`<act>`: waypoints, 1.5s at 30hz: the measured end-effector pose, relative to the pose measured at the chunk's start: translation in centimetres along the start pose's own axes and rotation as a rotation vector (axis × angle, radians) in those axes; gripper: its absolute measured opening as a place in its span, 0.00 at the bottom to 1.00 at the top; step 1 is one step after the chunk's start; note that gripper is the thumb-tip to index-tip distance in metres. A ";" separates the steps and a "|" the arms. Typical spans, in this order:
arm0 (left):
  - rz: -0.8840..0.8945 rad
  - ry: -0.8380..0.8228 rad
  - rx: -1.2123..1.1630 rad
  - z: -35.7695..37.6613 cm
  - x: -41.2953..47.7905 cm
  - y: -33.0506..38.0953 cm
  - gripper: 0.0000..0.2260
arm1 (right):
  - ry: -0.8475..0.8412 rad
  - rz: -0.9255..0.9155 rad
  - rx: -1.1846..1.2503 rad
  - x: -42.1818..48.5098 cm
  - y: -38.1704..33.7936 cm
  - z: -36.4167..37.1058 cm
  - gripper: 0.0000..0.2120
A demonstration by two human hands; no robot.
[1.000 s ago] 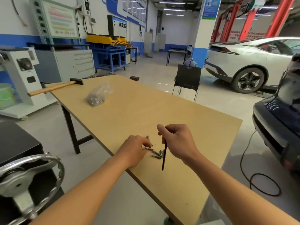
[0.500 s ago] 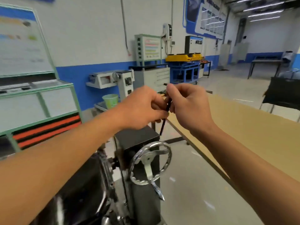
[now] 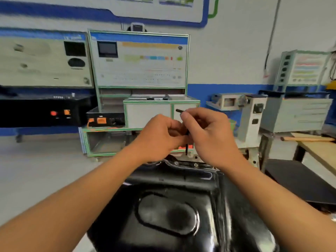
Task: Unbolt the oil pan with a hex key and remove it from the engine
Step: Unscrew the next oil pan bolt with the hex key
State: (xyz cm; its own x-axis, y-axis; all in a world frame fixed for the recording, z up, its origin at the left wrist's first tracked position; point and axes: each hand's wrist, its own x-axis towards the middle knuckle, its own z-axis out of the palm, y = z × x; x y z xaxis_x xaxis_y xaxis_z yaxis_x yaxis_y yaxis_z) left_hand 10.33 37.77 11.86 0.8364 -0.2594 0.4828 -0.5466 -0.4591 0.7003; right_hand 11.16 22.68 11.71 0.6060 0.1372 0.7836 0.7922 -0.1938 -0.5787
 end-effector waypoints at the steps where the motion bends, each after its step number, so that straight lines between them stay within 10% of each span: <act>1: -0.008 0.000 -0.008 -0.2 -0.1 -0.9 0.05 | -0.026 -0.002 0.002 0.0 0.7 0.7 0.07; 15: -0.007 -0.154 0.031 -1.8 1.8 -5.5 0.05 | -0.052 -0.095 0.306 -0.2 6.3 3.0 0.07; 45: 0.106 -0.134 0.278 -1.0 0.9 -5.9 0.03 | -0.256 -0.181 0.151 -0.8 6.7 3.0 0.08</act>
State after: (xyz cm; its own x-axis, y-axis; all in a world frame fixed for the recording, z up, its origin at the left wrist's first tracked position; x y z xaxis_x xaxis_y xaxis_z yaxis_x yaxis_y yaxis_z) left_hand 14.28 41.12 8.65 0.7831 -0.4194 0.4592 -0.6149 -0.6328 0.4707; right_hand 16.23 24.19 6.49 0.4382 0.3994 0.8053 0.8786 -0.0011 -0.4776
